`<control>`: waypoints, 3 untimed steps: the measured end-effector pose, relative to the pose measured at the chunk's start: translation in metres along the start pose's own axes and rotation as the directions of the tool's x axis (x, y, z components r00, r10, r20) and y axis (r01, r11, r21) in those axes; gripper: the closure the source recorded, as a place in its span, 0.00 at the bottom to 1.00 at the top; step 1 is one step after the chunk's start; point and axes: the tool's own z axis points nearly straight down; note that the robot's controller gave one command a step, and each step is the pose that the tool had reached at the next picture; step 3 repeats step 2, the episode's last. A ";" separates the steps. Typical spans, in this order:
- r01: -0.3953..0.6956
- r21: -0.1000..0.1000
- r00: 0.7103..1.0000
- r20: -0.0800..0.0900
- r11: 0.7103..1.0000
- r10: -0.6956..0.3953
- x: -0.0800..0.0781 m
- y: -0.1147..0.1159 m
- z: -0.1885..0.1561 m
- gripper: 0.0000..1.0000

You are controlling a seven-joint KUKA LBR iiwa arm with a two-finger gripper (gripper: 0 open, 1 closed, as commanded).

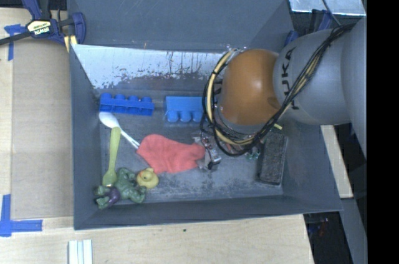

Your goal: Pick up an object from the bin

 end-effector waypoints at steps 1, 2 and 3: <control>0.046 -0.003 0.999 -0.007 0.999 -0.047 -0.004 -0.014 -0.049 1.00; 0.063 -0.003 0.998 -0.006 0.998 -0.063 -0.004 -0.009 -0.132 1.00; 0.063 -0.003 0.998 -0.006 0.998 -0.063 -0.004 -0.009 -0.132 1.00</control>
Offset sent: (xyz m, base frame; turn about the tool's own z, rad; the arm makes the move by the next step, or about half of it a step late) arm 0.0044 0.0083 0.2269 -0.0703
